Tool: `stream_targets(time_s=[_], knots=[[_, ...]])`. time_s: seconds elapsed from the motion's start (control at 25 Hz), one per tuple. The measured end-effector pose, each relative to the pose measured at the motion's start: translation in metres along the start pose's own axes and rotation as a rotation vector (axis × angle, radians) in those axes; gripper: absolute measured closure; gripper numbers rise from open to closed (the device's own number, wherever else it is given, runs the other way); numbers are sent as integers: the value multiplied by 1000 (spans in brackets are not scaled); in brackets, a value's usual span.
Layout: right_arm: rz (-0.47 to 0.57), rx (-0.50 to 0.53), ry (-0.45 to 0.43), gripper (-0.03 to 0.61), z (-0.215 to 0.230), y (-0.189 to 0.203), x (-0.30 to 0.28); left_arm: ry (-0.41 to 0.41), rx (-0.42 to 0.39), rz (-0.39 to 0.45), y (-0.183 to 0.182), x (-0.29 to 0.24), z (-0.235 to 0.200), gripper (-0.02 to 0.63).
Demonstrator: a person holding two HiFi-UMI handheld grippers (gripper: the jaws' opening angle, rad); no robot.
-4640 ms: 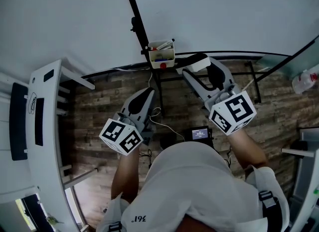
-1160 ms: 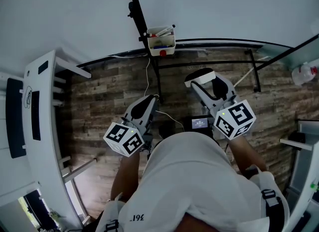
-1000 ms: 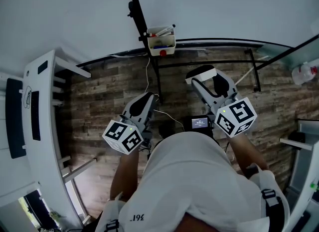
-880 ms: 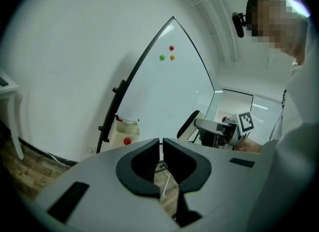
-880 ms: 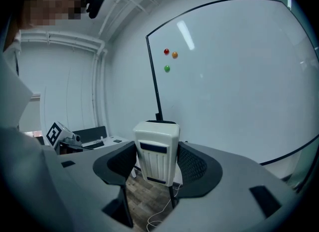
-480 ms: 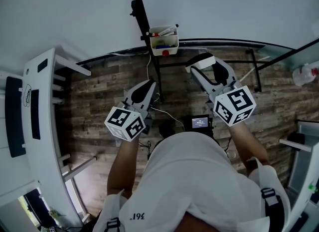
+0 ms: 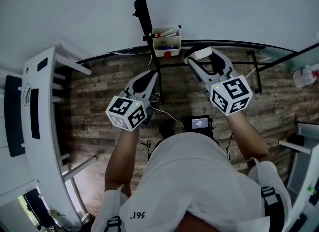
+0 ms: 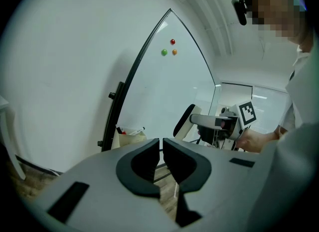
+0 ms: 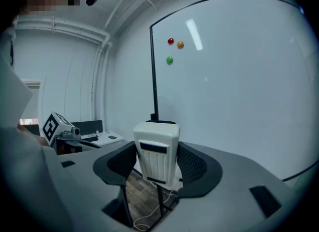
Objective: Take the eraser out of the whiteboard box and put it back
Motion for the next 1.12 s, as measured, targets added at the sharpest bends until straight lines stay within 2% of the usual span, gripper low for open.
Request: stream_targets(time_s=[0.72, 1.12], knots=[[-51, 32, -5, 308, 17, 4, -68, -20, -55, -35, -8, -45, -29, 603], [-88, 43, -6, 308, 21, 12, -108, -34, -51, -44, -7, -64, -45, 603]])
Point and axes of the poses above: the fingertips, and each gripper's own axes: x backward along the fingers, z to its right, y out of its underside, the point moved 9 cm from there along x, backward along the fingers
